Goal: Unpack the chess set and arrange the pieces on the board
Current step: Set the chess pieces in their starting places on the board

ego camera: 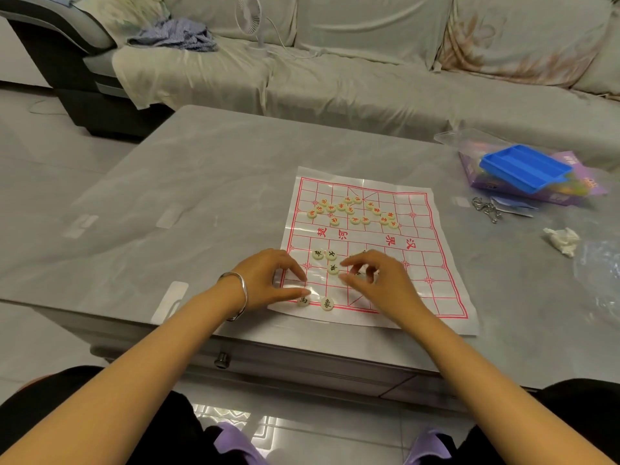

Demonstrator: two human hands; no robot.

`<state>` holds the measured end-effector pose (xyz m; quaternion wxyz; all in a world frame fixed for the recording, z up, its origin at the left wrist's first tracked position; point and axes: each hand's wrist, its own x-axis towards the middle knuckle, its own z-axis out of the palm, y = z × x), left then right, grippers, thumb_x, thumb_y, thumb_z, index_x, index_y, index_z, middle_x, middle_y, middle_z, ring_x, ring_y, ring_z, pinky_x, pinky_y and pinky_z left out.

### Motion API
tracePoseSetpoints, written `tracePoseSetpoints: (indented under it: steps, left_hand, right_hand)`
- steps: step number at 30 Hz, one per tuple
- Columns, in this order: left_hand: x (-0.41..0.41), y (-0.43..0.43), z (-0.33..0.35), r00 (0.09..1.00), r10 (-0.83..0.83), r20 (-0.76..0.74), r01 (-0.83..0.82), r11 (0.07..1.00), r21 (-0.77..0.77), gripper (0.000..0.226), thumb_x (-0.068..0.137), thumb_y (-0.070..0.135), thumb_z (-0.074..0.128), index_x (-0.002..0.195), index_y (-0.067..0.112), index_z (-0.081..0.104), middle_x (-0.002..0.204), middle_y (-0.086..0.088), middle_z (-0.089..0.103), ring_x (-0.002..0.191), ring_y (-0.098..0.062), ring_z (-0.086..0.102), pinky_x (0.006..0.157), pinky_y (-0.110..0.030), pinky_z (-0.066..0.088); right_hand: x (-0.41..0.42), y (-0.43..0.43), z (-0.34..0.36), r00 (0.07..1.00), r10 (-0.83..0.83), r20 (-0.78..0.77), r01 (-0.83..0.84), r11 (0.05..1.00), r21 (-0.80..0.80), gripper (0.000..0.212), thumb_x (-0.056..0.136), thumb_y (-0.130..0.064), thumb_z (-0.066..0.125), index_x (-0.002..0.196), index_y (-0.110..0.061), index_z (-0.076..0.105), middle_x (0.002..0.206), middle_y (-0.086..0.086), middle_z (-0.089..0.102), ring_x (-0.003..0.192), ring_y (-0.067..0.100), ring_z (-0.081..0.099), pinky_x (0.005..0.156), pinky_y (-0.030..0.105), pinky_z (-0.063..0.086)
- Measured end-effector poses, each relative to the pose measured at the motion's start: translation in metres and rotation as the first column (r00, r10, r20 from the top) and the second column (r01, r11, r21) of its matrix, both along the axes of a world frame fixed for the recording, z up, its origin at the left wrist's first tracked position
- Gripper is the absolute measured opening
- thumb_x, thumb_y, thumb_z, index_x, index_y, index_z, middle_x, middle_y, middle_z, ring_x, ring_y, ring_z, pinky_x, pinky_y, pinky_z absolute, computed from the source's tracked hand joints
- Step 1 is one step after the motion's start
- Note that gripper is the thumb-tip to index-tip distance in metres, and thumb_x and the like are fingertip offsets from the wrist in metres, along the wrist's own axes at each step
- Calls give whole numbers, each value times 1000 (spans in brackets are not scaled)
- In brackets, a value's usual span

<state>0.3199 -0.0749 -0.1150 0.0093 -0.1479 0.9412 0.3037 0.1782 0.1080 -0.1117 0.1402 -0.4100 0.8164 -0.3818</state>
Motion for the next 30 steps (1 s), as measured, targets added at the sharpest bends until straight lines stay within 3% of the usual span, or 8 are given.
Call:
tracePoseSetpoints:
  steps: [3, 7, 11, 14, 16, 21, 26, 30]
  left_hand:
    - [-8, 2, 6, 998, 50, -43, -50, 999, 12, 32, 81, 45, 62, 107, 27, 63, 121, 6, 58, 113, -14, 51, 95, -30, 46]
    - [-19, 4, 9, 996, 75, -53, -77, 996, -34, 35, 84, 44, 59, 115, 27, 58, 121, 6, 57, 111, -14, 51, 96, -30, 44]
    - [-24, 4, 8, 986, 116, -121, -118, 993, -11, 35, 85, 42, 59, 118, 27, 56, 122, 6, 57, 112, -14, 50, 96, -28, 41]
    - [-27, 9, 8, 961, 186, -203, -169, 981, 97, 39, 86, 38, 58, 122, 24, 54, 121, 4, 57, 110, -12, 50, 94, -25, 39]
    - [-31, 14, 10, 943, 232, -239, -205, 970, 131, 38, 87, 40, 55, 122, 22, 56, 118, 4, 59, 104, -7, 49, 92, -23, 39]
    - [-38, 25, 18, 928, 272, -254, -159, 908, 388, 24, 87, 34, 58, 100, 18, 70, 96, 5, 68, 93, -10, 61, 91, -29, 50]
    - [-40, 32, 18, 953, 217, -213, -85, 864, 497, 18, 82, 24, 67, 99, 19, 69, 105, 1, 67, 106, -7, 56, 80, -11, 46]
    - [-41, 39, 23, 958, 224, -178, -75, 797, 599, 23, 81, 19, 68, 103, 19, 60, 82, 0, 73, 88, 3, 64, 80, -5, 39]
  right_hand:
    - [-25, -20, 2, 998, -52, -40, 55, 996, 76, 25, 81, -32, 69, 106, -26, 67, 98, -7, 59, 72, 2, 46, 65, 15, 38]
    - [-43, -44, 0, 997, 72, -38, -64, 980, 187, 29, 81, -29, 70, 110, -24, 68, 109, -2, 59, 99, 13, 51, 87, 31, 46]
    - [-46, -55, 0, 985, 167, -45, -150, 957, 250, 27, 80, -26, 72, 107, -23, 70, 96, -9, 54, 92, 12, 49, 77, 21, 42]
    - [-44, -53, 3, 984, 152, -91, -134, 974, 184, 23, 79, -28, 72, 102, -24, 69, 94, -11, 54, 83, 5, 47, 68, 13, 35]
    - [-37, -48, 9, 993, 114, -26, -112, 992, 55, 20, 78, -30, 72, 98, -27, 67, 92, -14, 55, 77, 2, 47, 64, 9, 36]
    - [-15, -28, 19, 984, 176, -16, -176, 983, -59, 21, 76, -31, 74, 84, -37, 57, 82, -21, 57, 74, 0, 53, 63, 7, 43]
    - [-8, -8, 15, 985, 123, -122, -136, 986, -97, 19, 78, -30, 73, 90, -29, 58, 78, -22, 55, 72, 4, 55, 63, 10, 46]
    - [-5, 7, 15, 986, 135, -97, -145, 983, -113, 30, 79, -29, 72, 103, -35, 55, 84, -23, 56, 76, 5, 56, 67, 11, 48]
